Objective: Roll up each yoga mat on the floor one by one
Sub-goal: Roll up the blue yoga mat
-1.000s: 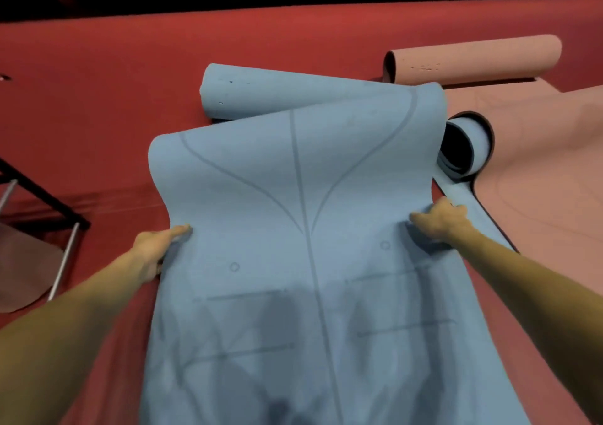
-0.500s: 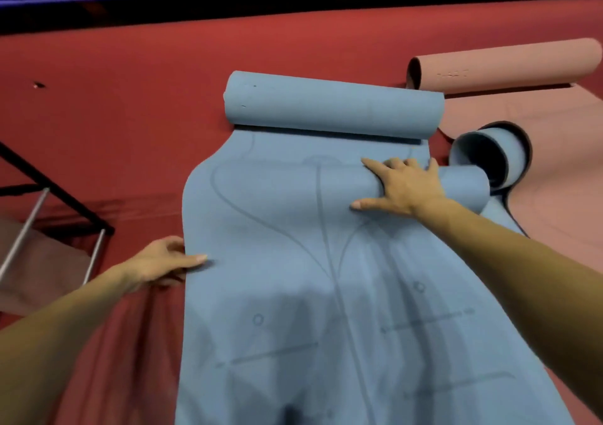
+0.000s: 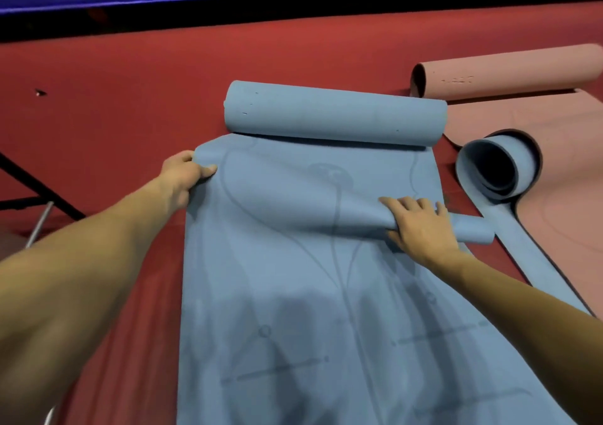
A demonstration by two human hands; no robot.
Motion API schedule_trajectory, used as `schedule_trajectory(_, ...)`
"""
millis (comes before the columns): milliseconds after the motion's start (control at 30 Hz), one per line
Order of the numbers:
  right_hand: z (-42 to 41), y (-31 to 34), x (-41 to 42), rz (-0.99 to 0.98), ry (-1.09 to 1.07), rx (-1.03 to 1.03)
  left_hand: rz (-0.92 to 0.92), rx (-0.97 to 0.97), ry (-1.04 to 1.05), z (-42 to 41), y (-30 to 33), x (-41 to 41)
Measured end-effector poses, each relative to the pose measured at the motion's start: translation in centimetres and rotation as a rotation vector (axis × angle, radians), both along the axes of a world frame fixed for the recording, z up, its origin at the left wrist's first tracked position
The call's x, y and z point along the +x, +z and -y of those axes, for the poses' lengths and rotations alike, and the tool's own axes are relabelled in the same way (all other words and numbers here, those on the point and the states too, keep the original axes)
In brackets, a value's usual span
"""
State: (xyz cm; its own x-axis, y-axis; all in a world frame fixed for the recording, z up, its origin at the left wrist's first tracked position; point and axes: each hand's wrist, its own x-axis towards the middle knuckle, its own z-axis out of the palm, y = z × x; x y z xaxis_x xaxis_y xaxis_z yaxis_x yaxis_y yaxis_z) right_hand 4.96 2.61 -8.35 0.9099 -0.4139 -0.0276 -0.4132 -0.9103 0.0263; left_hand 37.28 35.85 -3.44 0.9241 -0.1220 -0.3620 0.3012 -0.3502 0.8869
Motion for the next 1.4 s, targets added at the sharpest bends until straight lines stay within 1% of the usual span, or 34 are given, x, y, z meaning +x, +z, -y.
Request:
schedule_trajectory(67, 0.9, 0.4, 0.9, 0.044, -0.009, -0.078, 0.104, -0.09, 0.058, -1.1, -0.3, -1.2)
schedule_trajectory(100, 0.9, 1.0, 2.0, 0.018, 0.005, -0.11, 0.117, -0.108, 0.104, -2.6, -1.2, -1.8)
schedule_trajectory(200, -0.9, 0.7, 5.3, -0.209, 0.052, -0.1, 0.048, -0.075, 0.253, -6.4, -5.3, -4.1)
schedule_trajectory(233, -1.9, 0.5, 6.5, -0.286, 0.005, -0.09, 0.015, -0.025, 0.305, -6.8, -6.2, -4.0)
schedule_trajectory(267, -2.6, 0.7, 7.6, -0.329, -0.086, -0.068, -0.009, 0.06, 0.344, -6.3, -6.8, -3.6)
schedule_trajectory(333, -3.4, 1.5, 9.2, -0.301, -0.274, 0.003, -0.031, 0.284, 0.35, -4.6, -5.8, -3.2)
schedule_trajectory(367, -3.8, 1.9, 9.5, -0.248, -0.32, 0.057, 0.026, 0.358, 0.347, -3.7, -4.4, -3.5)
schedule_trajectory(400, -4.0, 2.1, 9.5, -0.194, -0.324, 0.095, 0.12, 0.439, 0.304, -3.1, -3.5, -3.4)
schedule_trajectory(433, -4.3, 2.0, 9.2, -0.166, -0.284, 0.112, 0.195, 0.539, 0.198, -3.1, -2.7, -3.6)
schedule_trajectory(467, -4.3, 1.9, 9.0, -0.172, -0.233, 0.125, 0.241, 0.681, 0.042, -3.6, -2.2, -3.9)
schedule_trajectory(500, -4.0, 1.8, 8.5, -0.207, -0.192, 0.151, 0.23, 0.804, -0.096, -4.5, -2.4, -3.7)
schedule_trajectory(567, -2.7, 1.7, 7.0, -0.291, -0.161, 0.229, 0.12, 0.923, -0.268, -5.6, -2.4, -3.7)
schedule_trajectory(633, -2.0, 1.9, 5.0, -0.309, -0.161, 0.273, 0.083, 1.028, -0.304, -5.5, -1.7, -4.9)
schedule_trajectory(667, -2.0, 1.9, 3.9, -0.279, -0.147, 0.289, 0.144, 1.073, -0.286, -5.3, -1.2, -5.7)
schedule_trajectory(733, -2.7, 2.1, 1.3, -0.221, -0.086, 0.353, 0.362, 1.128, -0.308, -4.8, 0.2, -7.3)
schedule_trajectory(767, -3.2, 2.4, -0.3, -0.22, -0.049, 0.39, 0.43, 1.118, -0.362, -4.6, 0.8, -8.1)
schedule_trajectory(800, -3.8, 2.8, -2.1, -0.23, -0.012, 0.418, 0.446, 1.089, -0.425, -4.4, 1.5, -8.9)
schedule_trajectory(900, -5.8, 4.9, -8.7, -0.217, 0.091, 0.463, 0.354, 0.905, -0.645, -3.0, 4.4, -12.5)
schedule_trajectory(967, -8.0, 7.3, -14.0, -0.234, 0.154, 0.525, 0.346, 0.845, -0.813, -2.3, 7.1, -16.6)
schedule_trajectory(1033, -10.3, 8.9, -20.4, -0.318, 0.242, 0.628, 0.365, 0.812, -0.992, -2.3, 9.4, -21.3)
schedule_trajectory(1067, -11.1, 9.3, -23.7, -0.383, 0.294, 0.633, 0.379, 0.798, -1.075, -2.6, 10.5, -23.6)
schedule_trajectory(1100, -11.8, 9.2, -27.0, -0.451, 0.35, 0.582, 0.387, 0.773, -1.149, -3.1, 11.4, -25.8)
schedule_trajectory(1167, -12.8, 8.1, -32.6, -0.537, 0.458, 0.411, 0.375, 0.699, -1.237, -4.9, 12.4, -29.9)
schedule_trajectory(1200, -13.0, 7.3, -34.3, -0.536, 0.465, 0.355, 0.371, 0.65, -1.267, -5.9, 12.7, -32.1)
schedule_trajectory(1233, -13.1, 6.6, -35.4, -0.5, 0.424, 0.343, 0.362, 0.604, -1.283, -7.0, 12.5, -34.0)
schedule_trajectory(1333, -13.7, 4.2, -37.9, -0.376, 0.251, 0.426, 0.292, 0.532, -1.317, -11.3, 9.8, -40.1)
schedule_trajectory(1400, -14.7, 2.0, -39.3, -0.353, 0.174, 0.534, 0.215, 0.559, -1.394, -14.6, 6.7, -44.0)
